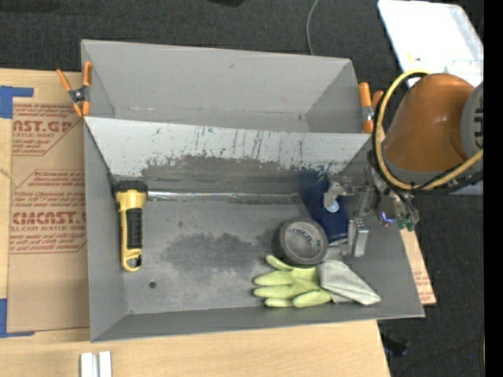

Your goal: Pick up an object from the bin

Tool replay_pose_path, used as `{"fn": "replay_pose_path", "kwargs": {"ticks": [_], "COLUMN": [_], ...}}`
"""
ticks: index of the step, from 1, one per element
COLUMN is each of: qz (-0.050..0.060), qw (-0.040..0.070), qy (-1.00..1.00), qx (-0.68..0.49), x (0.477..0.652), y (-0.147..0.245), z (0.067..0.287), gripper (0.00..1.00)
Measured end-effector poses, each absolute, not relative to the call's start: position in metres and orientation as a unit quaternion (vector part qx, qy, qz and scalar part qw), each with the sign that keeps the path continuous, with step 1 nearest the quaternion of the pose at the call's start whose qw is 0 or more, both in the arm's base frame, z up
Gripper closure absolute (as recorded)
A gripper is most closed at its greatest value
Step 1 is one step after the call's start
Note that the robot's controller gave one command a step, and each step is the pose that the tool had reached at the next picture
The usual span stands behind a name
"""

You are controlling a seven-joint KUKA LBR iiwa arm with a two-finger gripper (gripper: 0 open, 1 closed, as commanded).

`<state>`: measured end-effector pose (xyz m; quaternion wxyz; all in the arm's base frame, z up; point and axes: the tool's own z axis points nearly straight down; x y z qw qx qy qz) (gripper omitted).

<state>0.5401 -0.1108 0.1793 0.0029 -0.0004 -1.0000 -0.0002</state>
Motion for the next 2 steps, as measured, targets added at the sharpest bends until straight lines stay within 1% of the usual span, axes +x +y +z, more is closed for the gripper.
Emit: {"fn": "replay_pose_path", "kwargs": {"ticks": [1,2], "qz": [0.0,0.0], "qw": [-0.001,-0.001], "qy": [-1.0,-0.996], "qx": [0.001,0.087], "x": [0.542,0.509], "y": [-0.11,-0.088], "z": [0.184,0.122], "gripper": [0.0,0.0]}}
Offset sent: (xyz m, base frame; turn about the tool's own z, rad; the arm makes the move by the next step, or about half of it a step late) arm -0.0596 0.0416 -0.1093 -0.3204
